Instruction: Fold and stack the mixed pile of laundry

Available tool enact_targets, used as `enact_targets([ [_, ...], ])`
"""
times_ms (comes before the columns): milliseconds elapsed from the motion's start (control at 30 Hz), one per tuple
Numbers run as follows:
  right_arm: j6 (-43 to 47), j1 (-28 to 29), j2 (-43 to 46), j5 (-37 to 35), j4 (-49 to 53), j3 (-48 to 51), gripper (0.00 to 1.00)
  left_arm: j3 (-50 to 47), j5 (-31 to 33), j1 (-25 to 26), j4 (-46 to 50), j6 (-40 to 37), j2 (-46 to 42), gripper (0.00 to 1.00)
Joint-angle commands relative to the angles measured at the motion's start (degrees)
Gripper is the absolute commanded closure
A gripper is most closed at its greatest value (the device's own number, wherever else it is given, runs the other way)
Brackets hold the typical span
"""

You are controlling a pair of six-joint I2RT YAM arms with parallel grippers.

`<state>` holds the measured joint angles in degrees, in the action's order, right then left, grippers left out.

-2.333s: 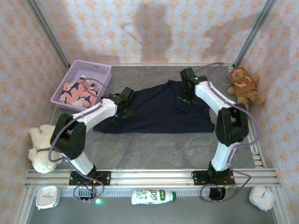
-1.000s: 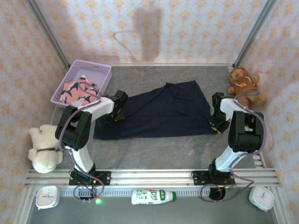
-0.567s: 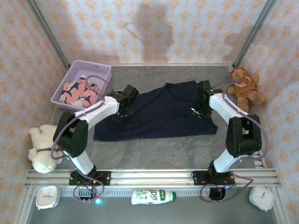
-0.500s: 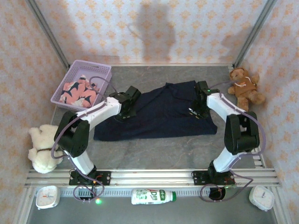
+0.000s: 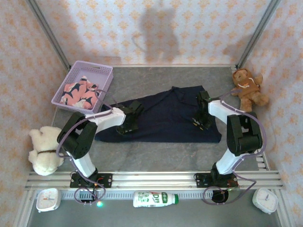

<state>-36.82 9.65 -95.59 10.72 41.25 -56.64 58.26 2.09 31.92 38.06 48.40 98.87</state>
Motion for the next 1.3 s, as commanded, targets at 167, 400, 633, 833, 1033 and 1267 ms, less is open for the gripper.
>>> enact_targets([
  [167, 2.66, -0.44, 5.81, 4.15, 0.26, -5.75, 0.72, 4.52, 5.33, 0.31, 9.46, 0.0, -5.31, 0.3],
  [400, -0.69, 2.19, -2.11, 9.29, -6.45, -10.33, 0.74, 13.02, 6.69, -3.11, 10.42, -2.01, -2.79, 0.25],
  [633, -3.82, 2.92, -10.26, 10.62, -12.17, -11.07, 0.8, 11.83, 6.12, -6.7, 9.41, -2.39, -3.02, 0.24],
  [833, -0.31, 2.07, -7.18, 5.11, -5.11, -16.03, 0.71, 11.36, 6.08, -9.3, 9.85, -4.95, -3.34, 0.19],
  [1033, 1.52, -1.76, -4.33, 4.46, -0.29, -19.23, 0.58, 11.28, 5.56, -11.2, 10.57, -7.23, -3.09, 0.16],
  [1267, 1.01, -4.64, -10.84, 1.69, -0.04, -23.53, 0.59, 11.09, 4.73, -13.38, 10.98, -8.49, -3.17, 0.15],
])
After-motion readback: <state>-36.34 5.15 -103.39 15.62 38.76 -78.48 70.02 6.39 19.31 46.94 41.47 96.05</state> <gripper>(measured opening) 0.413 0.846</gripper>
